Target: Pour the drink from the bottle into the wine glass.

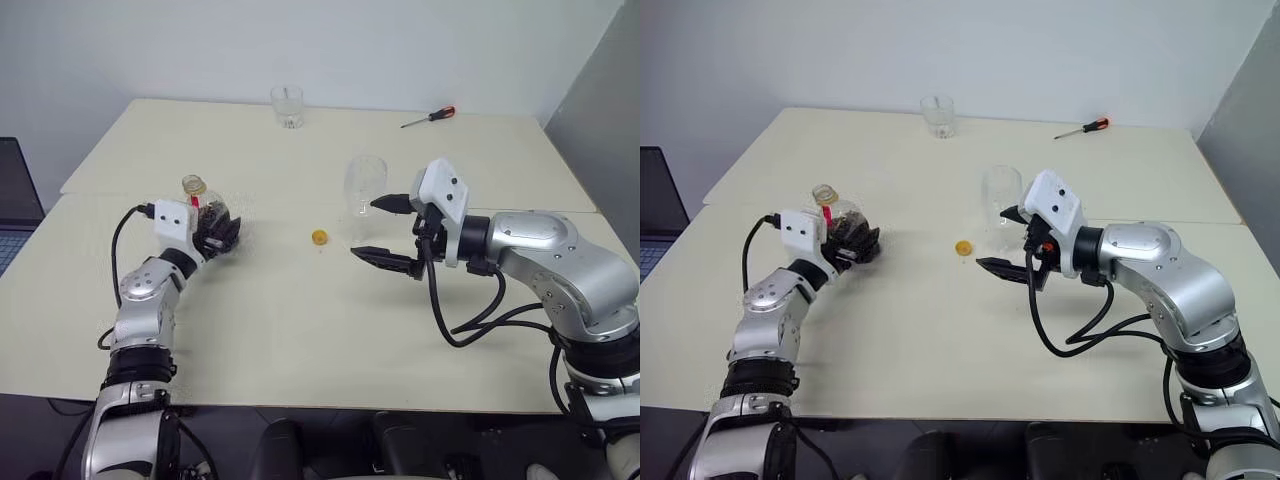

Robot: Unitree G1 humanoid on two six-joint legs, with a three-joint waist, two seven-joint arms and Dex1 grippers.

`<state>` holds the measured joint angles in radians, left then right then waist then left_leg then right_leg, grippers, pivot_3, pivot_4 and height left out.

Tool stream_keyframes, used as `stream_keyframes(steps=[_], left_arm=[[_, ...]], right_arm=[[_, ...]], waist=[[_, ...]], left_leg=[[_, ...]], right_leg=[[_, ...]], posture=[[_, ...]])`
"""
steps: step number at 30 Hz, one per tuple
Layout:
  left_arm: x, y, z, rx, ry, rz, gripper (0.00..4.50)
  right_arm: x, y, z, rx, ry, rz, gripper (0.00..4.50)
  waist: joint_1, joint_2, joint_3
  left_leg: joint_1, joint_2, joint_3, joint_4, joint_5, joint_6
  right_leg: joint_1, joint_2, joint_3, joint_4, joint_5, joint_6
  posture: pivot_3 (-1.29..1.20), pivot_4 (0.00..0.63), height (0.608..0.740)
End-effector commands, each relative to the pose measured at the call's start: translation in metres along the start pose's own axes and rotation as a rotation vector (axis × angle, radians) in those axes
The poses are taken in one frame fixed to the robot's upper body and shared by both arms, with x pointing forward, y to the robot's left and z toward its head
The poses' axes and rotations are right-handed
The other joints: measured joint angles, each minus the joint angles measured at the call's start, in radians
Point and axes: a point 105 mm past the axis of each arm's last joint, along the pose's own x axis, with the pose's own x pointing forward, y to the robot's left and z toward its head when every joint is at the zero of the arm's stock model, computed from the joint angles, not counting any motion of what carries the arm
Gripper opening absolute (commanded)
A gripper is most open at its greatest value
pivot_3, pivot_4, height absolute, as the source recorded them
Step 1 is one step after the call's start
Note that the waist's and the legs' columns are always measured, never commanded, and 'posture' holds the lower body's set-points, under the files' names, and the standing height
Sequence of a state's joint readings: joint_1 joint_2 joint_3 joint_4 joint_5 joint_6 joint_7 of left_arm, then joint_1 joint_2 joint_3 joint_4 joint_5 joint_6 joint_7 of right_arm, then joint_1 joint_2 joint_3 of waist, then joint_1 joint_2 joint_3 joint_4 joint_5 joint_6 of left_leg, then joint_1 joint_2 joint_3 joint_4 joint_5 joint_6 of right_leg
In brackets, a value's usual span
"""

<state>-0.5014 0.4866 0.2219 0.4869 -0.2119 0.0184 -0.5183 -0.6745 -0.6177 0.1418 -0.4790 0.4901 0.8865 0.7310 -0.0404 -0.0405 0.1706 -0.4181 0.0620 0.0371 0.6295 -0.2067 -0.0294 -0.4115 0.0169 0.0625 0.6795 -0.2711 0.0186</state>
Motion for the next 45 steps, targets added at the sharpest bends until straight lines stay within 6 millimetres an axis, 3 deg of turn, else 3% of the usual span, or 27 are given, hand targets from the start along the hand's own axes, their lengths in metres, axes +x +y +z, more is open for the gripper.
stream_keyframes(steps=[1,5,9,17,21,29,38,45], left_arm=[[0.004,0.001,0.014,0.039,-0.044,-0.009,2.61],[0.007,0.003,0.019,0.047,-0.052,-0.009,1.36],[0.015,0.006,0.043,0.112,-0.090,-0.024,1.04],[0.036,0.005,0.104,0.344,-0.168,-0.064,1.02],[0.055,-0.019,0.131,0.498,-0.206,-0.183,1.00],[0.078,-0.049,0.157,0.734,-0.260,-0.280,0.99],[0.094,-0.088,0.178,0.955,-0.332,-0.333,0.98],[0.101,-0.112,0.186,1.019,-0.362,-0.370,0.98]], right_arm=[[-0.005,-0.001,0.010,-0.056,-0.017,-0.029,4.50],[-0.009,-0.005,0.009,-0.060,-0.011,-0.054,4.50],[-0.023,-0.014,0.005,-0.050,-0.002,-0.101,4.50],[-0.051,-0.026,-0.001,-0.025,0.018,-0.181,4.50],[-0.063,-0.032,-0.004,-0.020,0.010,-0.248,4.50],[-0.080,-0.041,-0.001,-0.044,-0.089,-0.392,4.50],[-0.075,-0.030,-0.006,-0.011,-0.112,-0.438,4.50],[-0.068,-0.022,-0.008,0.001,-0.112,-0.448,4.50]], waist=[[0.000,0.000,0.000],[0.001,0.000,0.000],[0.007,-0.001,0.001],[0.012,-0.002,0.001],[0.014,-0.002,0.001],[0.013,-0.002,0.001],[0.011,-0.002,0.002],[0.011,-0.002,0.002]], left_leg=[[0.000,0.000,0.000,0.000,0.000,0.000],[-0.001,0.000,0.000,0.000,0.000,0.000],[-0.002,0.000,0.000,0.000,0.000,0.000],[-0.012,-0.001,0.000,0.001,0.000,0.000],[-0.014,-0.004,-0.001,0.002,0.000,0.000],[-0.015,-0.006,-0.002,0.001,0.000,0.000],[-0.015,-0.006,-0.003,0.002,0.000,0.000],[-0.015,-0.007,-0.003,0.002,0.000,0.000]], right_leg=[[0.000,0.000,0.000,0.000,0.000,0.000],[0.000,0.000,0.000,0.000,0.000,0.000],[0.000,0.000,-0.001,0.000,0.000,0.000],[-0.009,0.001,-0.003,0.001,0.001,-0.001],[-0.010,0.001,-0.006,0.000,0.002,-0.003],[-0.010,0.001,-0.008,0.000,0.001,-0.001],[-0.010,0.001,-0.008,0.001,0.001,-0.001],[-0.010,0.001,-0.008,0.001,0.001,-0.001]], posture=[[0.00,0.150,0.740],[0.00,0.150,0.740],[0.00,0.150,0.740],[0.00,0.150,0.740],[0.00,0.150,0.740],[0.00,0.150,0.740],[0.00,0.150,0.740],[0.00,0.150,0.740]])
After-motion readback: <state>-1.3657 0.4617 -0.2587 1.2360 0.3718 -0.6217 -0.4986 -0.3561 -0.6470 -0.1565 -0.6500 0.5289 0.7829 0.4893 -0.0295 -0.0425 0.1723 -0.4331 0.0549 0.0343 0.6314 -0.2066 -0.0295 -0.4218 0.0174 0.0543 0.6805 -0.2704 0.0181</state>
